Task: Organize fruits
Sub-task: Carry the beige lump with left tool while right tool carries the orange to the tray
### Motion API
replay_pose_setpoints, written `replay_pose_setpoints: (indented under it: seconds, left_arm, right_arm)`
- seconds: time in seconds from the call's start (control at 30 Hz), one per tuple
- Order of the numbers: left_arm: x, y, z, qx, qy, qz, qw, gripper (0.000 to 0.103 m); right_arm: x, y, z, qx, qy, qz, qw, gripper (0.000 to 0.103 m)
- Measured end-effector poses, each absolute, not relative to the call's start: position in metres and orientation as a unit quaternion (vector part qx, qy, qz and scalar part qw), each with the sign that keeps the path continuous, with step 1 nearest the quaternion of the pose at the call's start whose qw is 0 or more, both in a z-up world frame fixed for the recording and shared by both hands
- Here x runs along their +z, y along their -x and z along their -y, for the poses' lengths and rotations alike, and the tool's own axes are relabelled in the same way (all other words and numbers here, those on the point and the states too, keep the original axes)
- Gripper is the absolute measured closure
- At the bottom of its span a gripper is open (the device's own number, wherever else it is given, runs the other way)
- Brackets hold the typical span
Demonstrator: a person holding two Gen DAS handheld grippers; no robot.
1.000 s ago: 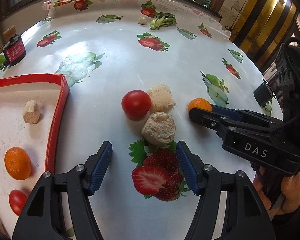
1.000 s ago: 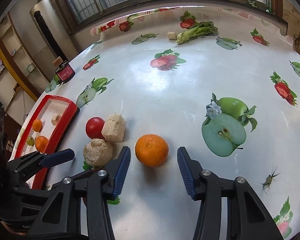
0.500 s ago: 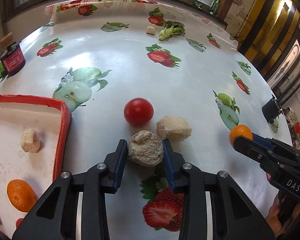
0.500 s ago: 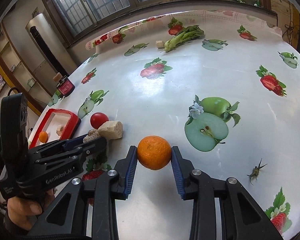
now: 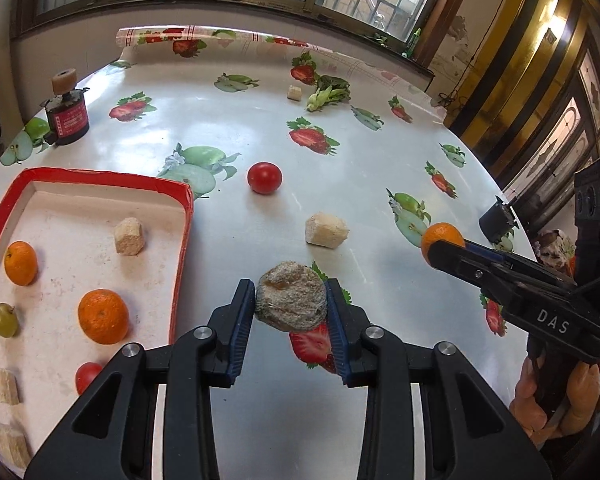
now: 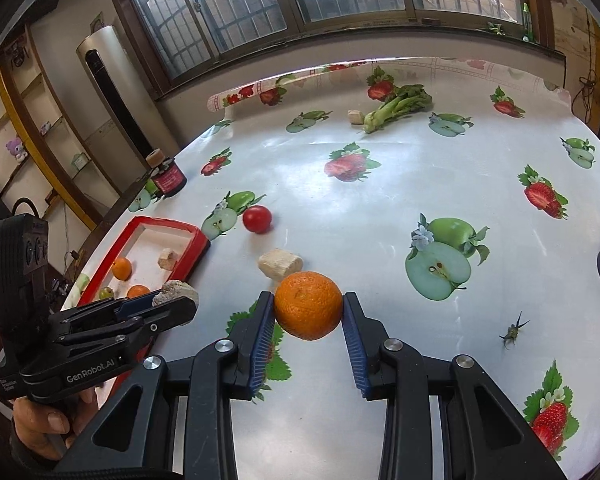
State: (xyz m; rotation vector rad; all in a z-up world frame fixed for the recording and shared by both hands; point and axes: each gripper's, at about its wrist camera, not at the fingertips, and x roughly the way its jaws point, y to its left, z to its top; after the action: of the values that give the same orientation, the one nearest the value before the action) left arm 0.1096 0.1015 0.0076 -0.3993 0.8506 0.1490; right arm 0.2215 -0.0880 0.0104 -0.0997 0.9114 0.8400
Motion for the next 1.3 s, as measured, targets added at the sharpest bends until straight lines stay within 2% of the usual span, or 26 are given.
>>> replay_pose_setpoints:
  seconds: [0.57, 1.3]
  left_arm:
    - [0.023, -0.040, -0.154, 0.134, 0.210, -0.379, 0.891, 0.070]
    - [0.028, 0.009, -0.191, 0.193, 0.204, -0.364, 0.888, 0.070]
  right_arm:
    - [0.023, -0.175, 0.036, 0.434, 0.078, -0.412, 0.797, 0.068]
    - [0.023, -0.131, -0.022, 0.479, 0.108, -0.407, 0.770, 0.068]
